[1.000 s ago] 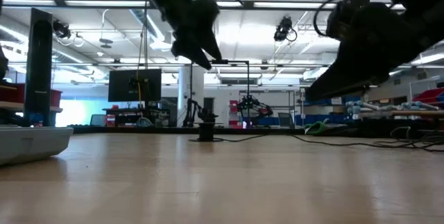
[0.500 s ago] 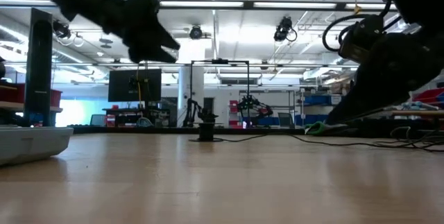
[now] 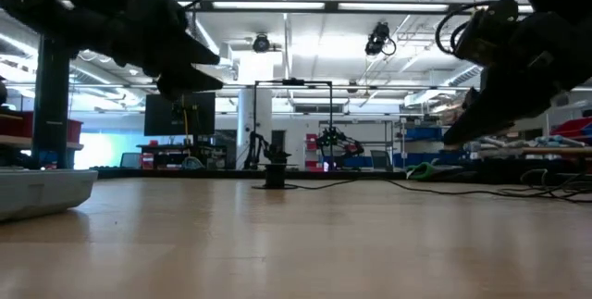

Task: Coil cords
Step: Return to Home Position

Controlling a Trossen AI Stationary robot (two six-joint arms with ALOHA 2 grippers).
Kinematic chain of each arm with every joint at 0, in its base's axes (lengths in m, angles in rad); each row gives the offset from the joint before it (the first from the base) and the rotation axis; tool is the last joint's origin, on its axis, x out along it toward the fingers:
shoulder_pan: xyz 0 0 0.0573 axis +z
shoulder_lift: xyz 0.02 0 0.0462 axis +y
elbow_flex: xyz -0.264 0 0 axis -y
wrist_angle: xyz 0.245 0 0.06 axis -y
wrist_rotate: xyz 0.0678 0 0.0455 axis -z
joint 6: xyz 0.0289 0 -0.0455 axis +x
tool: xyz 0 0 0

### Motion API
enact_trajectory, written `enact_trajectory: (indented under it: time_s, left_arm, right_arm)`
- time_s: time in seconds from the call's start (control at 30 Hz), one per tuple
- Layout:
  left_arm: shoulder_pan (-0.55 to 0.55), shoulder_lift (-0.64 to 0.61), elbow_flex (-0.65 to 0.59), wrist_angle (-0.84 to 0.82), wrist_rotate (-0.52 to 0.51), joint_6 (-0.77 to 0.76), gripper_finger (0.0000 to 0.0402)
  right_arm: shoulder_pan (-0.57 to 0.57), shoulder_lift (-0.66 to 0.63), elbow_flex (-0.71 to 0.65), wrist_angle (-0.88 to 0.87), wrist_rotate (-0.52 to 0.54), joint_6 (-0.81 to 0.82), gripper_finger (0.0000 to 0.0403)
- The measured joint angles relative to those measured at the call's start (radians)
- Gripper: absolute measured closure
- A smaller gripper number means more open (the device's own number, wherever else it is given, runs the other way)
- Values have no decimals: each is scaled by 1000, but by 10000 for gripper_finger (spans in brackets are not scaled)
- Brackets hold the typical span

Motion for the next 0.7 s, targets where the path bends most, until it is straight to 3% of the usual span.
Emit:
enact_trajectory:
  time_s: [0.23, 0.47, 0.7]
  left_arm:
    - [-43, -144, -127, 149, 106, -21, 92]
    - [-131, -278, -217, 141, -45, -43, 92]
    - [-201, -390, -304, 145, -162, -24, 92]
  right_arm:
    - [-43, -309, 0, -306, 57, -64, 315]
    - [-79, -550, -3, -382, 106, -204, 315]
    - [-109, -718, -84, -383, 77, -221, 316]
